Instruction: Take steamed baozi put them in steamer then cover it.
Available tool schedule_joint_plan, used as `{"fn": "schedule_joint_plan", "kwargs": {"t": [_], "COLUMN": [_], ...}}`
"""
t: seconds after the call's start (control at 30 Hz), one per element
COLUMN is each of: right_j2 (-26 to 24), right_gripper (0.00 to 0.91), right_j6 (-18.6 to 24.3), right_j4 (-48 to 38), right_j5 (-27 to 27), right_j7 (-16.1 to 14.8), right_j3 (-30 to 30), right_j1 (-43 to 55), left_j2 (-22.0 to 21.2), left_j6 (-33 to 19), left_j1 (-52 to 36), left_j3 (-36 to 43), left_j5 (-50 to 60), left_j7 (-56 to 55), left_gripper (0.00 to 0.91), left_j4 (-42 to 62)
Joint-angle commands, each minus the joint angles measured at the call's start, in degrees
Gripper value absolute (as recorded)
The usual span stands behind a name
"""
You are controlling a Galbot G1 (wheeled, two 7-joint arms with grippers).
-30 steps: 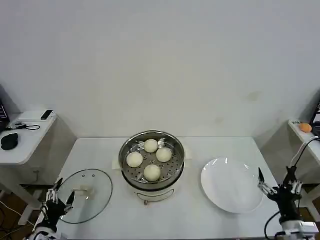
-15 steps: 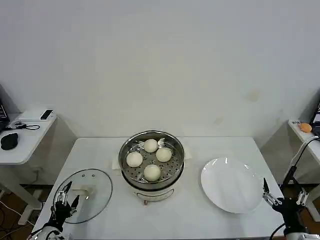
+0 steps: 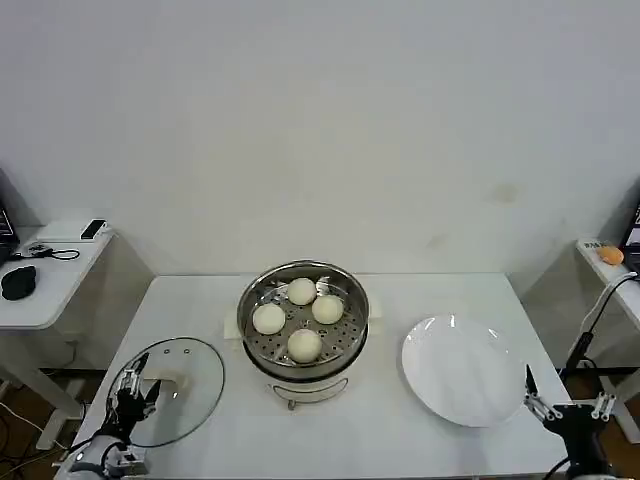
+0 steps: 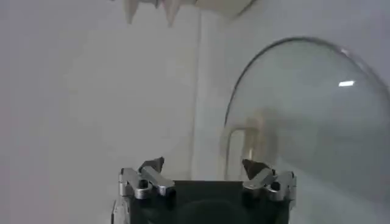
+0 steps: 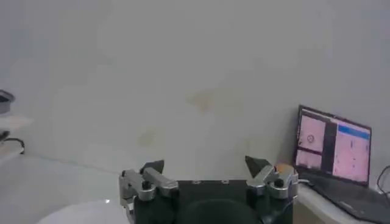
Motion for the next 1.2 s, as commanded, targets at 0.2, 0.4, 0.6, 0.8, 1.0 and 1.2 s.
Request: {"fn": "schedule_joint_plan", "kwargs": {"t": [0.2, 0.4, 0.6, 0.8, 1.0, 1.2], "right_j2": [0.28, 0.28, 0.49, 0.46, 0.46, 0.50], "right_gripper": [0.907, 0.907, 0.907, 0.907, 0.907, 0.907], "right_j6": [0.52, 0.77, 0.77, 0.87, 0.86, 0.83], "right_j4": [0.05, -0.15, -0.01, -0.03, -0.04, 0.24], "right_j5": [-0.71, -0.86, -1.41, -1.42, -1.51, -1.70], "right_j7": [-0.26, -0.27, -0.29, -0.28, -0.26, -0.25], "right_j3": [0.07, 0.06, -0.53, -0.56, -0.81, -1.44], "right_j1": [-0.73, -0.85, -0.78, -0.90, -0.87, -0.93], "left_j2": [0.49, 0.75, 0.72, 0.48, 0.18, -0.31], "left_j6": [0.17, 0.19, -0.43, -0.66, -1.41, -2.77], "left_j1": [-5.87, -7.22, -7.98, -7.75, -7.34, -5.38], "left_j3": [1.98, 2.10, 2.64, 2.74, 2.22, 0.54], "left_j5": [1.70, 1.23, 0.52, 0.71, 1.79, 2.36], "left_j7": [0.45, 0.20, -0.25, -0.20, -0.34, -1.68], "left_gripper": [0.907, 0.907, 0.776, 0.000, 0.000, 0.000], "left_j4": [4.16, 5.01, 6.17, 6.46, 6.32, 3.31]}}
